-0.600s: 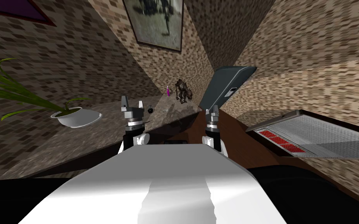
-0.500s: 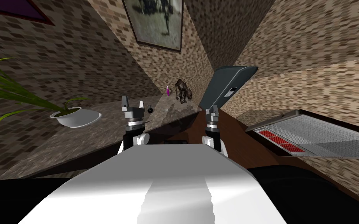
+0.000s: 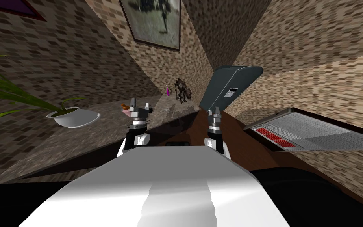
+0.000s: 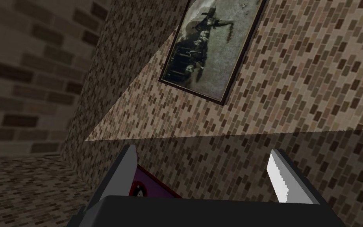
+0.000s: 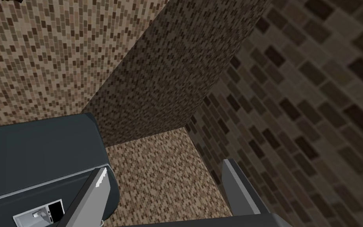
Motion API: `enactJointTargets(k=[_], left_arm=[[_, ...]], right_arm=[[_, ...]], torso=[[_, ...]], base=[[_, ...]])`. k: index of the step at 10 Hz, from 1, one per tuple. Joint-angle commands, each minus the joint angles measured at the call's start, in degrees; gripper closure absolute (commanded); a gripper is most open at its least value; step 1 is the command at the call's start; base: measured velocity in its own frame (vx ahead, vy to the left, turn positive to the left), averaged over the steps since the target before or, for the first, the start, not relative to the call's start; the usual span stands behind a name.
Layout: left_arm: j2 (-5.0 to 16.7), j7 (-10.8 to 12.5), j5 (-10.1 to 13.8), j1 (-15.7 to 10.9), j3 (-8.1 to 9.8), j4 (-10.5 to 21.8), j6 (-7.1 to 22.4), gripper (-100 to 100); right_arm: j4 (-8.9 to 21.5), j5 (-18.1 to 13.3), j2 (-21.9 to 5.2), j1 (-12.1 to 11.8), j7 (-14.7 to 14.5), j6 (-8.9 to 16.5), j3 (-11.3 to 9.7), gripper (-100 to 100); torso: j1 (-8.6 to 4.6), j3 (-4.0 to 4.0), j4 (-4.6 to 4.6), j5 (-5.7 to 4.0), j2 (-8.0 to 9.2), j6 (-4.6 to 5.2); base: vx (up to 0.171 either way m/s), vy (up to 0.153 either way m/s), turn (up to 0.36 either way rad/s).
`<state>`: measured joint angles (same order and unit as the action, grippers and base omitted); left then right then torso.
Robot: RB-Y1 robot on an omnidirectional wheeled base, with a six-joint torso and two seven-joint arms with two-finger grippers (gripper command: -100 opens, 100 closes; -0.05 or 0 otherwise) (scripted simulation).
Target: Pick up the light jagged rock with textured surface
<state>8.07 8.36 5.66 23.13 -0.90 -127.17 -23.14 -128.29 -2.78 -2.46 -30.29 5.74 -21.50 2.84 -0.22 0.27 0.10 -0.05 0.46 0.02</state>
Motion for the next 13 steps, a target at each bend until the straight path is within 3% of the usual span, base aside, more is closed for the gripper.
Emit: enactJointTargets(k=[1,4,5,7,8,10,11,12,13], left_arm=[[2.6,1.4,2.1,-1.7,-0.01,2.1,1.9,-100],[7.7,4.6,6.9,-5.7,0.34,6.5,6.5,-100],[7.7,4.6,6.9,-5.8,0.34,6.8,6.7,-100],[11.3,7.1,10.6,-9.0,0.73,10.2,10.1,-100],[11.3,7.1,10.6,-9.0,0.73,10.2,10.8,-100],[15.0,9.9,14.5,-12.4,1.22,14.0,14.4,-100],[15.0,9.9,14.6,-12.4,1.22,14.0,15.4,-100],[16.8,11.4,16.6,-14.1,1.48,16.0,17.2,-100],[16.8,11.4,16.6,-14.1,1.48,16.0,17.9,-100]], right_arm=[[0.0,0.0,0.0,0.0,0.0,0.0,0.0,0],[0.0,0.0,0.0,0.0,0.0,0.0,0.0,0],[0.0,0.0,0.0,0.0,0.0,0.0,0.0,0],[0.0,0.0,0.0,0.0,0.0,0.0,0.0,0],[0.0,0.0,0.0,0.0,0.0,0.0,0.0,0],[0.0,0.0,0.0,0.0,0.0,0.0,0.0,0],[0.0,0.0,0.0,0.0,0.0,0.0,0.0,0],[0.0,0.0,0.0,0.0,0.0,0.0,0.0,0],[0.0,0.0,0.0,0.0,0.0,0.0,0.0,0]], torso=[[0.0,0.0,0.0,0.0,0.0,0.0],[0.0,0.08,0.03,-0.01,0.14,0.0],[0.07,0.06,0.02,0.01,0.1,0.01],[0.05,0.0,0.0,0.01,-0.01,0.0],[-0.01,0.03,0.01,0.0,0.06,0.01],[0.08,-0.03,-0.01,0.01,-0.06,0.0],[0.11,0.01,0.01,0.01,0.03,0.01],[0.19,-0.03,0.0,0.04,-0.07,-0.05],[0.21,-0.09,-0.03,0.04,-0.16,-0.01]], base=[[-0.132,-0.091,-0.076],[-0.157,-0.065,-0.122],[-0.122,-0.033,-0.052],[-0.128,-0.07,-0.125],[-0.109,-0.052,-0.061],[-0.116,-0.05,-0.191],[-0.089,-0.023,-0.033],[-0.065,-0.023,-0.078],[-0.053,-0.027,-0.09]])
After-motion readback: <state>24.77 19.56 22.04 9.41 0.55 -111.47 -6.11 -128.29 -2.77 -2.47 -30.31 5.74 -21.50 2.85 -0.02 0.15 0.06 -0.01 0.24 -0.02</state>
